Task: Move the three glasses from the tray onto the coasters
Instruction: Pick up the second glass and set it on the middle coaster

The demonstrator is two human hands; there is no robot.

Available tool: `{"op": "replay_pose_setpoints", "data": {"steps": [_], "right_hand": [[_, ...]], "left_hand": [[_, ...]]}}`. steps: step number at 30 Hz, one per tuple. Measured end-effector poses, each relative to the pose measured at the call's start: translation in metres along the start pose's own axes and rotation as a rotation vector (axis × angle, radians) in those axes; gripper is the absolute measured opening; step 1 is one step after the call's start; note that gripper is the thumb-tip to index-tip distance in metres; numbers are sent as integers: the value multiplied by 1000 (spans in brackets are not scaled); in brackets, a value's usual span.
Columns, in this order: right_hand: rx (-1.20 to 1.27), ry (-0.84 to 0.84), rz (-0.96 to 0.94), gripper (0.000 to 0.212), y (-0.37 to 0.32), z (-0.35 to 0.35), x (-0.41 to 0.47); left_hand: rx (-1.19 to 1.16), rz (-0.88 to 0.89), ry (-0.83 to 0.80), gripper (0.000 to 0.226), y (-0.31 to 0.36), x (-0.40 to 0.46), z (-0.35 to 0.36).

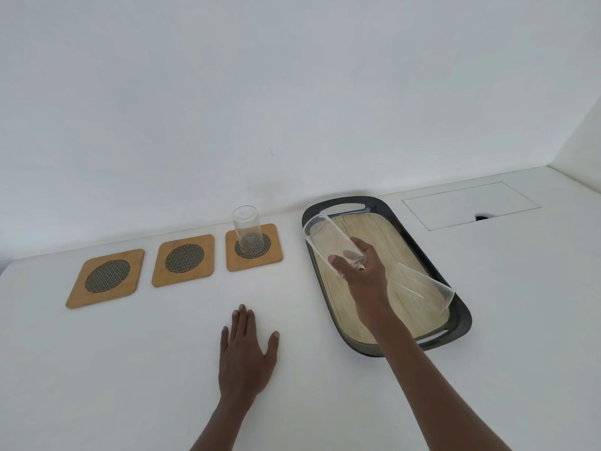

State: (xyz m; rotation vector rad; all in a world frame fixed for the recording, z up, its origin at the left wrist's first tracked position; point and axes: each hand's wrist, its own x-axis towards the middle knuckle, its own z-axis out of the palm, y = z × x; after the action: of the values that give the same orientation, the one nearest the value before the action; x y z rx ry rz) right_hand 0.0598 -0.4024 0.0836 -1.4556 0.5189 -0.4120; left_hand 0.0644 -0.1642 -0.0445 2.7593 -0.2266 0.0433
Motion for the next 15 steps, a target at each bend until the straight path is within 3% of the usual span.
{"op": "replay_pose_setpoints", "data": {"steps": [6,11,15], "right_hand": [[19,-55,-59,62,-15,-16,-28],[379,-76,38,67,-24,-20,-34],[615,-206,79,38,-34,-27,-37]], "left_hand": [[-10,15,10,79,6,-9,-6],[-27,23,-6,79,3,-9,-8],[-34,24,-11,79,3,-9,-8]]}}
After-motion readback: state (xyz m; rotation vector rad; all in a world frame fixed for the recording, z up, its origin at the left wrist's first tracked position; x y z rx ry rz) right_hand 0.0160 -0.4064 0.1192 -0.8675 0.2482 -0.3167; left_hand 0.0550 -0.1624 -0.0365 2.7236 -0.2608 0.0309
